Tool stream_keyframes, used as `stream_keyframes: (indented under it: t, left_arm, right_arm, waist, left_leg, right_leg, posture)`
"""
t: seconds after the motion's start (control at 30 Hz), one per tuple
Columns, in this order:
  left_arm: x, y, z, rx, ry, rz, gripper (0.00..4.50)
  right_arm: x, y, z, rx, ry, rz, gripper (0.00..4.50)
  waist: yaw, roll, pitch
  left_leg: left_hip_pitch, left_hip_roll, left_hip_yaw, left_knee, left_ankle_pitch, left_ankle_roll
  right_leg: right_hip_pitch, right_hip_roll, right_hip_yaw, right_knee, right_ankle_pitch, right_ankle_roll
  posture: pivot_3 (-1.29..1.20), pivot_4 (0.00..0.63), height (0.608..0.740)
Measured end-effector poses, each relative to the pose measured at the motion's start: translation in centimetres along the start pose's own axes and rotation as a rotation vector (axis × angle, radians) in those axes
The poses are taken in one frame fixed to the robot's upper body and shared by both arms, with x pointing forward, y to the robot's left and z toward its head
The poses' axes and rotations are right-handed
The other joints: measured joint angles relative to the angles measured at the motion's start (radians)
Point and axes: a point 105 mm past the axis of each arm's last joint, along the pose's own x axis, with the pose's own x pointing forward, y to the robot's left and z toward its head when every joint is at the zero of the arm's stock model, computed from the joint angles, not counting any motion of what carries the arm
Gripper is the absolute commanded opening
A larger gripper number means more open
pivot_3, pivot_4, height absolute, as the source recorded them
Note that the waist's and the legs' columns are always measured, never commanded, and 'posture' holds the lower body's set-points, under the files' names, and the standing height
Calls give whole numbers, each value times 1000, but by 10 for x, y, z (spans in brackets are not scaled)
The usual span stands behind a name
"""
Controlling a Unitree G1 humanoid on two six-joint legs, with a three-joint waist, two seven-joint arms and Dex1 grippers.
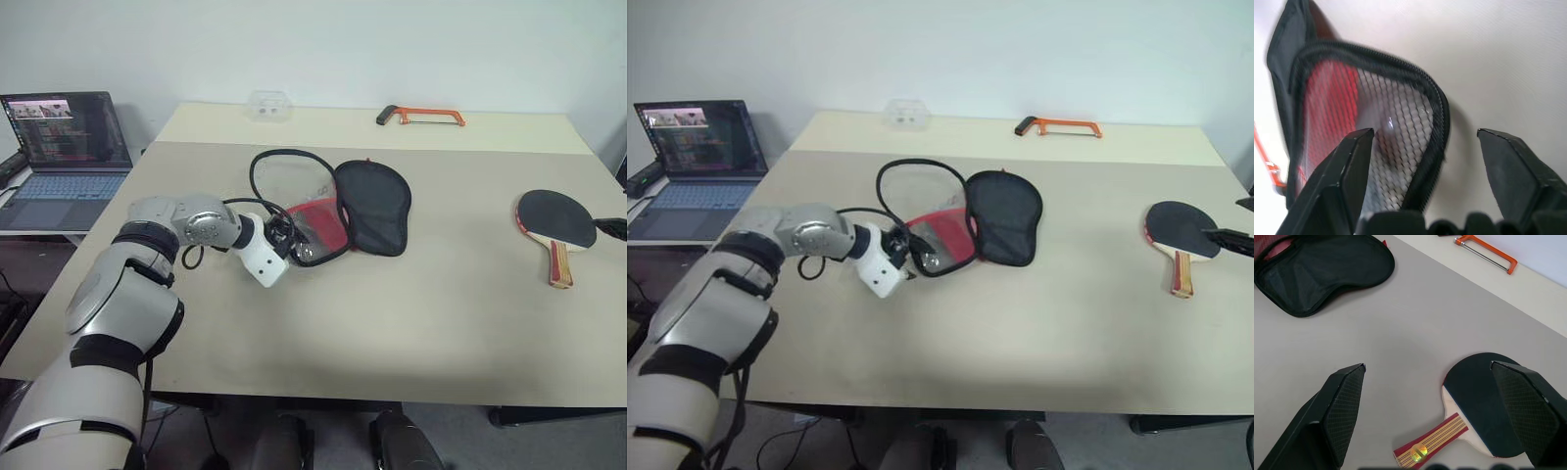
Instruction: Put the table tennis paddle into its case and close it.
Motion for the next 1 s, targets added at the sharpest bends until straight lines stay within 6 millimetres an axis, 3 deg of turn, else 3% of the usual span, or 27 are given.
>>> stream_keyframes:
  t: [0.13, 0.3, 0.5, 0.57, 0.77, 1.0]
  left_arm:
    - [-21, 17, -3, -158, -18, -25, 3483]
    - [-49, 25, 2, -335, -79, -62, 3483]
    - [-59, 70, 13, -668, -259, 266, 3483]
    - [-55, 75, 16, -825, -328, 380, 3483]
    - [-49, 52, 24, -1319, -441, 556, 3483]
    - [-67, 7, 25, -1591, -435, 634, 3483]
  right_arm:
    - [2, 1, -1, 1, 6, 7, 4500]
    - [3, 1, -1, 4, 9, 10, 4500]
    - [4, 2, -6, 7, 18, 14, 4500]
    - [5, 4, -9, 10, 27, 20, 4500]
    - [1, 4, -11, 13, 27, 11, 4500]
    - [1, 3, -10, 11, 23, 11, 4500]
  waist:
    - [0, 0, 0]
    - [-8, 0, 0]
    - [-8, 0, 0]
    - [-8, 0, 0]
    - [-15, 0, 0]
    - [-9, 0, 0]
  left_leg:
    - [-1, 0, 0, 0, 0, 0]
    - [-1, 1, -2, 1, 0, 0]
    - [0, 2, -4, 3, 0, 0]
    - [0, 3, -4, 3, 0, 0]
    - [2, 4, -5, 3, 0, 0]
    - [5, 3, -5, 3, 0, 0]
  right_leg:
    - [0, 0, -1, 0, 0, 0]
    - [0, 1, -1, 1, 0, 0]
    - [1, 0, -1, 3, 0, 0]
    - [1, 0, -1, 4, -1, 1]
    - [1, 0, 0, 7, -1, 1]
    - [4, -1, -1, 7, -1, 1]
  posture:
    - [0, 150, 740]
    - [0, 150, 740]
    - [0, 150, 740]
    - [0, 150, 740]
    - [0, 150, 740]
    - [0, 150, 740]
